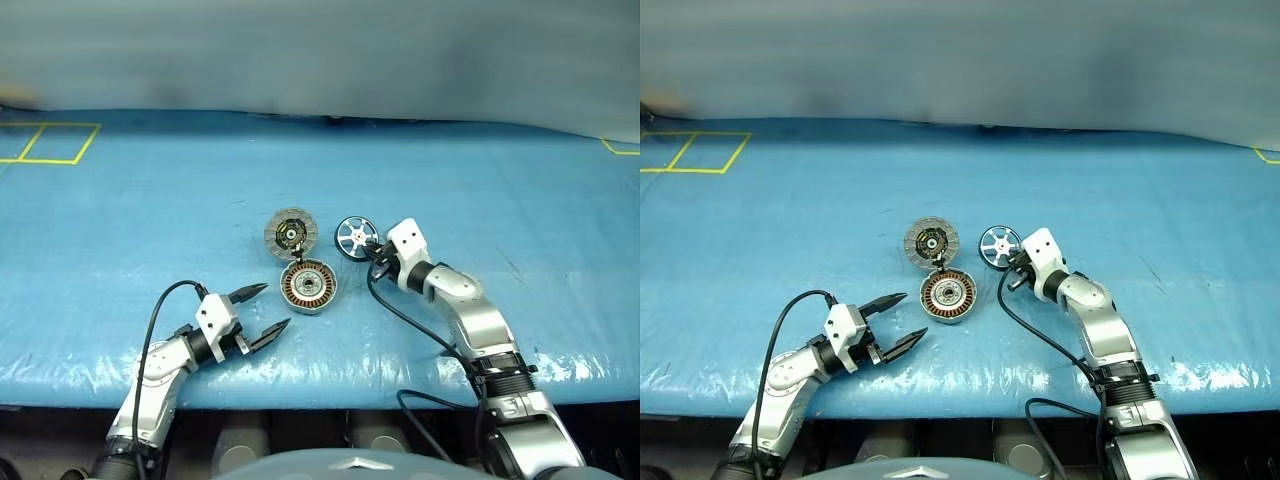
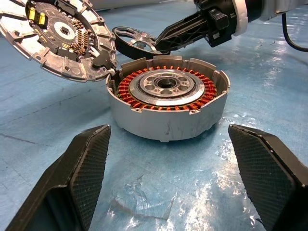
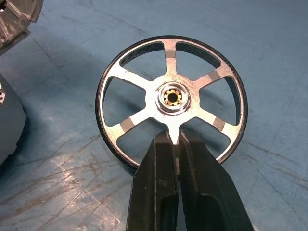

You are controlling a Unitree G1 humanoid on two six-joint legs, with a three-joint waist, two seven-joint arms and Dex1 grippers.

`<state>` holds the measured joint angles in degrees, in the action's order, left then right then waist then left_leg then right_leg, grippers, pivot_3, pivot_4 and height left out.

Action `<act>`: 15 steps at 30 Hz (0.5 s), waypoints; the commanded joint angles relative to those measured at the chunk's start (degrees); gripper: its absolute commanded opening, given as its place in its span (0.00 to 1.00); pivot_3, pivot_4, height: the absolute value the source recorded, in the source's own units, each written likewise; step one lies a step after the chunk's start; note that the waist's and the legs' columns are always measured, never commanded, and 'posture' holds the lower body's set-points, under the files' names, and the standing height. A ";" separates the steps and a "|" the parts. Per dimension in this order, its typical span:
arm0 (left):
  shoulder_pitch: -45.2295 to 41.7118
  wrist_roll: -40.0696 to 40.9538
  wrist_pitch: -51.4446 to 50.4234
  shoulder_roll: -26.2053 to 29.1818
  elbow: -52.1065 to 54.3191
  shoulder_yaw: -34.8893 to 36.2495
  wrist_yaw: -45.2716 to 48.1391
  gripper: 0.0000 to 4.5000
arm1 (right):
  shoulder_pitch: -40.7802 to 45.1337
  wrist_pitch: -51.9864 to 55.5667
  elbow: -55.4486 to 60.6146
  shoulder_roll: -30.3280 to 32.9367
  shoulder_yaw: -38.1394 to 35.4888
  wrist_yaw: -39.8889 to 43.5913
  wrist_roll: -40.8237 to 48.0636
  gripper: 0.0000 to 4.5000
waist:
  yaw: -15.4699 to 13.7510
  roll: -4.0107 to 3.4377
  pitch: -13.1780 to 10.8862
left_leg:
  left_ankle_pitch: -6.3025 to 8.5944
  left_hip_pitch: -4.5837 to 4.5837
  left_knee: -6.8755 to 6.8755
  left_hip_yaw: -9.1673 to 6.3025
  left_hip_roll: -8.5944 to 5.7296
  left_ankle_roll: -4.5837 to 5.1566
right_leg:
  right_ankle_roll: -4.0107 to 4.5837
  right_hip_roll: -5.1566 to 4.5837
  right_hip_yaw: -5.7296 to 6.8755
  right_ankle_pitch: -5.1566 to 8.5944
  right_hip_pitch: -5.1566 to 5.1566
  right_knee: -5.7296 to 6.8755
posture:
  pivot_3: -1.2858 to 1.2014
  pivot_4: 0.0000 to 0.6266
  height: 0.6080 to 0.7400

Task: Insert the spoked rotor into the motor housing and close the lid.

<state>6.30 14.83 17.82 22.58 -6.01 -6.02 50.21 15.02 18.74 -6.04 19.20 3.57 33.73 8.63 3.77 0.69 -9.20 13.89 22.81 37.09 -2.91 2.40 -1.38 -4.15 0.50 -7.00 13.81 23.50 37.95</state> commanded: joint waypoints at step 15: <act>-0.25 2.65 -0.53 -0.42 1.74 0.02 2.12 0.92 | -6.85 -0.16 16.43 1.81 1.15 16.04 14.50 0.01 | 0.15 -0.04 -0.02 | 0.00 -0.02 0.03 0.01 0.02 0.00 | 0.21 0.02 0.00 0.12 0.01 0.04 | 0.52 0.24 1.00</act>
<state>6.32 16.71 17.09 22.50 -5.86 -6.06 52.21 7.17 19.05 7.62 20.78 3.83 48.88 23.12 3.92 0.66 -9.23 13.89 22.79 37.12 -2.90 2.43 -1.38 -3.93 0.52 -7.01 13.94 23.51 37.99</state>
